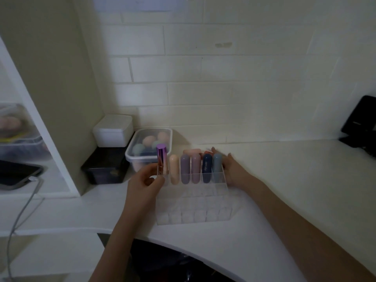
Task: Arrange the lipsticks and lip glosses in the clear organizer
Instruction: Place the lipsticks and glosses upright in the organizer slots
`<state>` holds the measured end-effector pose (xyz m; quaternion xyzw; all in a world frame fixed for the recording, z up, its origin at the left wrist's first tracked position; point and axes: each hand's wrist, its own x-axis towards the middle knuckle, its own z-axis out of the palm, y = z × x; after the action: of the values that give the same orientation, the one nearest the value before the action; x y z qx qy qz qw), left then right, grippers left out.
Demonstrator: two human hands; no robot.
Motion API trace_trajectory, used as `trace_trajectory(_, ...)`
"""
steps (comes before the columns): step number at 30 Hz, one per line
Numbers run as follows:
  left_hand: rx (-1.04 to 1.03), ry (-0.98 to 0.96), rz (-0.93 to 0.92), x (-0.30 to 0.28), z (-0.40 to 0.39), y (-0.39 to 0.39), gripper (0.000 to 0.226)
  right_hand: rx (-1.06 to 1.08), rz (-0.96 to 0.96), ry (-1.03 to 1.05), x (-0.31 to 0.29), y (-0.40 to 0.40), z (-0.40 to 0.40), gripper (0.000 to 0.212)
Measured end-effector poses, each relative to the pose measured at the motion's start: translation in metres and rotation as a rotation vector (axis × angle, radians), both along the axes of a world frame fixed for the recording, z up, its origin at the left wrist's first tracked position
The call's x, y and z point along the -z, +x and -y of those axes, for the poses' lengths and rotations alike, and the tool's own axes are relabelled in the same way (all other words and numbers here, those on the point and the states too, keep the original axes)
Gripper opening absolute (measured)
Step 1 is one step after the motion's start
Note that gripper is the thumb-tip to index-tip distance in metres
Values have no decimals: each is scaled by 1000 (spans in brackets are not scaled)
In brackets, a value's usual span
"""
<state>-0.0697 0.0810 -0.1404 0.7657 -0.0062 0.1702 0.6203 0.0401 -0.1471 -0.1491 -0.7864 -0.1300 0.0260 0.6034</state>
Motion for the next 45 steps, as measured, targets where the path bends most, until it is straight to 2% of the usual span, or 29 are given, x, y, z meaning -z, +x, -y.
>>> trace_trajectory(3, 10, -3, 8, -1, 1, 0, 28, 8, 28, -60, -3, 0, -9, 49)
trace_trajectory(6, 20, -7, 12, -2, 1, 0, 28, 125, 405, -396, -10, 1, 3, 36)
trace_trajectory(7, 18, -11, 14, -2, 1, 0, 28, 182, 370, -268, -15, -1, 5, 33)
trace_trajectory(8, 14, -13, 13, -1, 0, 1, 28, 313, 445, -247, -13, 7, 11, 31)
trace_trajectory(9, 11, -13, 9, -1, 0, 1, 28, 442, 439, -167, -14, 10, 14, 30)
trace_trajectory(10, 8, -9, 3, 0, 0, 2, 27, 534, 440, -209, -10, 19, 19, 30)
trace_trajectory(13, 14, 9, 3, 0, 0, 2, 27, 503, 149, -403, -3, 30, 19, 32)
trace_trajectory(16, 14, 12, 21, 0, 0, 2, 25, 489, 147, -480, -1, 32, 19, 25)
trace_trajectory(19, 21, 13, 27, 0, 1, 3, 22, 510, 217, -312, -1, 30, 22, 19)
trace_trajectory(21, 16, 17, 36, 0, 1, 2, 23, 495, 215, -78, -4, 25, 24, 19)
trace_trajectory(24, 28, 17, 36, 0, 1, 3, 24, 311, 160, 359, -29, 11, 21, 23)
trace_trajectory(27, 25, 15, 45, 1, 0, 4, 25, 125, 141, 620, -68, -7, 6, 24)
trace_trajectory(29, 16, 12, 47, 1, 1, 4, 25, -11, 150, 691, -94, -22, -7, 29)
trace_trajectory(31, 24, 1, 44, 0, 1, 4, 24, -168, 153, 651, -112, -38, -20, 32)
trace_trajectory(35, 40, -27, 16, -1, 1, 1, 21, -340, 172, 443, -125, -61, -42, 21)
trace_trajectory(40, 34, -46, -5, 1, -1, 5, 21, -273, 343, 97, -123, -73, -59, 18)
trace_trajectory(45, 116, -171, -64, -7, -1, 1, 26, -233, 384, -77, -117, -72, -63, 12)
